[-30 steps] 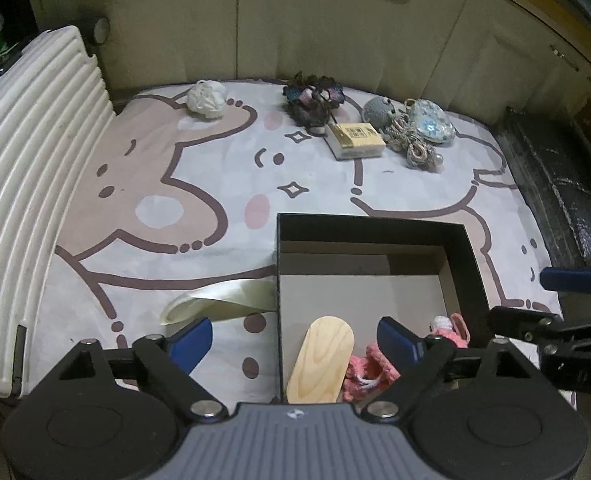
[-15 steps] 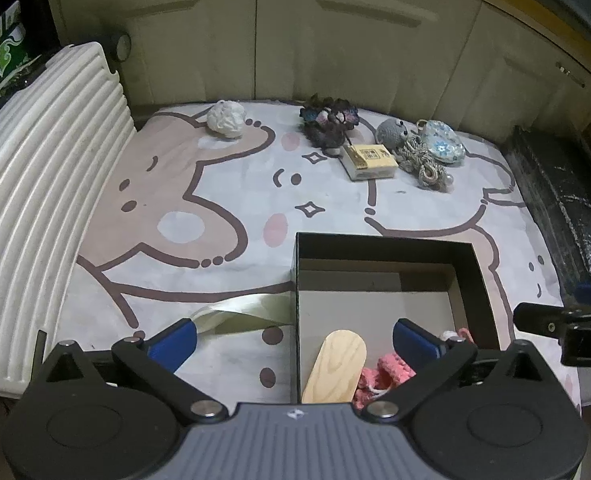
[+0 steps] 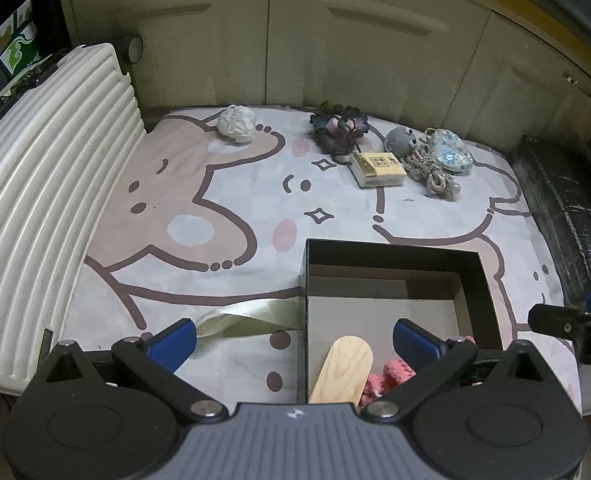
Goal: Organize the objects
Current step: 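Open both grippers and withdraw them from the black box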
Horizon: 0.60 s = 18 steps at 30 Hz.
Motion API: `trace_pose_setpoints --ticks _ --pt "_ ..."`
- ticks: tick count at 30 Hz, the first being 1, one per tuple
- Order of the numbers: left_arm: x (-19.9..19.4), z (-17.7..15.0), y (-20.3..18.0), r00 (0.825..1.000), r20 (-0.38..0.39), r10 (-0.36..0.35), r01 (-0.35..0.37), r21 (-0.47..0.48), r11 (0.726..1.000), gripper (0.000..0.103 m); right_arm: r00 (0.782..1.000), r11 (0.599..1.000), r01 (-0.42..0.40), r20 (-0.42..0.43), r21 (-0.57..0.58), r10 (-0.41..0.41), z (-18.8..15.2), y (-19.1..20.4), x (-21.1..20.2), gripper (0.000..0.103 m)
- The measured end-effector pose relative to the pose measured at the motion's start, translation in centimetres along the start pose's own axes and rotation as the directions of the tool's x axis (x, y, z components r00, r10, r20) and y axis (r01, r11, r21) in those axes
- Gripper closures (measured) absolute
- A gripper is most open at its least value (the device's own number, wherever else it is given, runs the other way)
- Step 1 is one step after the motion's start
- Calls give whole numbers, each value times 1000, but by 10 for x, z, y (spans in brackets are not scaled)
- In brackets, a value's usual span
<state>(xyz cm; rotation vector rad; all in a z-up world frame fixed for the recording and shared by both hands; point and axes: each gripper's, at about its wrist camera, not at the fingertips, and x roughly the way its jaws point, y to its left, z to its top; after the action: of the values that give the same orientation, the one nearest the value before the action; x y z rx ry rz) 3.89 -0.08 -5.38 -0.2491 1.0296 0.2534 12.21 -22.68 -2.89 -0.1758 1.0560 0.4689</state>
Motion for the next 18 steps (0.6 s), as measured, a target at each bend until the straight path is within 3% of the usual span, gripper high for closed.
trace_pose_setpoints --ticks 10,18 --pt "0 4 -3 1000 15 0 0 6 1000 0 1000 1000 15 7 17 -16 1 -4 0 0" --pt "-2 13 -4 999 46 8 -9 11 1000 0 998 1000 12 64 26 -14 6 -6 -7 0"
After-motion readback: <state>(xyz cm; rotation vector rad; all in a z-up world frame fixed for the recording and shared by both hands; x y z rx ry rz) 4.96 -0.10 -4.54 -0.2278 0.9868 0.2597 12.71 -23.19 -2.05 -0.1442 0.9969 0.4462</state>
